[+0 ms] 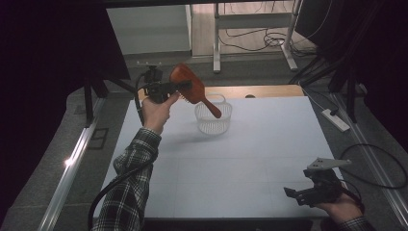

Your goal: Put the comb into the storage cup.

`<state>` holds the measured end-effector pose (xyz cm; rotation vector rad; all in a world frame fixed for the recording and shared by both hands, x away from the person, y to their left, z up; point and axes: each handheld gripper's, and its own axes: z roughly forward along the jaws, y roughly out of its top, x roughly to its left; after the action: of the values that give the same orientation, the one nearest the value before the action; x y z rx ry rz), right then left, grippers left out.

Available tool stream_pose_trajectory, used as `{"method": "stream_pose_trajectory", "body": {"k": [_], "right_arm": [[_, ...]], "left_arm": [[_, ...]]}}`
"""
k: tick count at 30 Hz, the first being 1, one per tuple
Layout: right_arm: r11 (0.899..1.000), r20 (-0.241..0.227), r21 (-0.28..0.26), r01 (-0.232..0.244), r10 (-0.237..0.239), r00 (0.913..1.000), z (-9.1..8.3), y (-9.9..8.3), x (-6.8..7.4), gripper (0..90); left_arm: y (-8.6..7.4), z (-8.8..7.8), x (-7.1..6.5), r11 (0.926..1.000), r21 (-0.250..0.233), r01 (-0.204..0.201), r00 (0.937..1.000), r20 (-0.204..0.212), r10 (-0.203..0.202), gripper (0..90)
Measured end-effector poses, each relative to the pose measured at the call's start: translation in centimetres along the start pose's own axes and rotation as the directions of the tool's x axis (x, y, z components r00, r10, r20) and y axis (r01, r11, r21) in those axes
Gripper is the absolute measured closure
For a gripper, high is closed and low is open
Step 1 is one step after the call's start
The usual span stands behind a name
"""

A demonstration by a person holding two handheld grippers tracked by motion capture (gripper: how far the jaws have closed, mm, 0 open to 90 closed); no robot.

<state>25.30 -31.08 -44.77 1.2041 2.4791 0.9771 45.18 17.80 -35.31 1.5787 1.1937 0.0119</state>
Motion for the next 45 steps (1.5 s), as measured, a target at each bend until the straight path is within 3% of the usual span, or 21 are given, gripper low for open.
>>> {"method": "stream_pose_trajectory", "body": {"k": [13, 45], "right_arm": [[1.0, -0.003, -0.001, -0.003, 0.003, 1.0, 0.0, 0.0, -0.1, 1.0], [1.0, -0.003, -0.012, -0.013, 0.013, 0.9999, -0.1, 0.0, -0.1, 0.0]], "left_arm": [[-0.6, 1.5, 0.6, 1.0, -0.007, 0.004, 0.9997, -0.024, -0.004, 53.1], [-3.0, 4.5, 1.1, 0.9998, -0.004, 0.022, 0.9993, -0.03, -0.022, 53.0]]}}
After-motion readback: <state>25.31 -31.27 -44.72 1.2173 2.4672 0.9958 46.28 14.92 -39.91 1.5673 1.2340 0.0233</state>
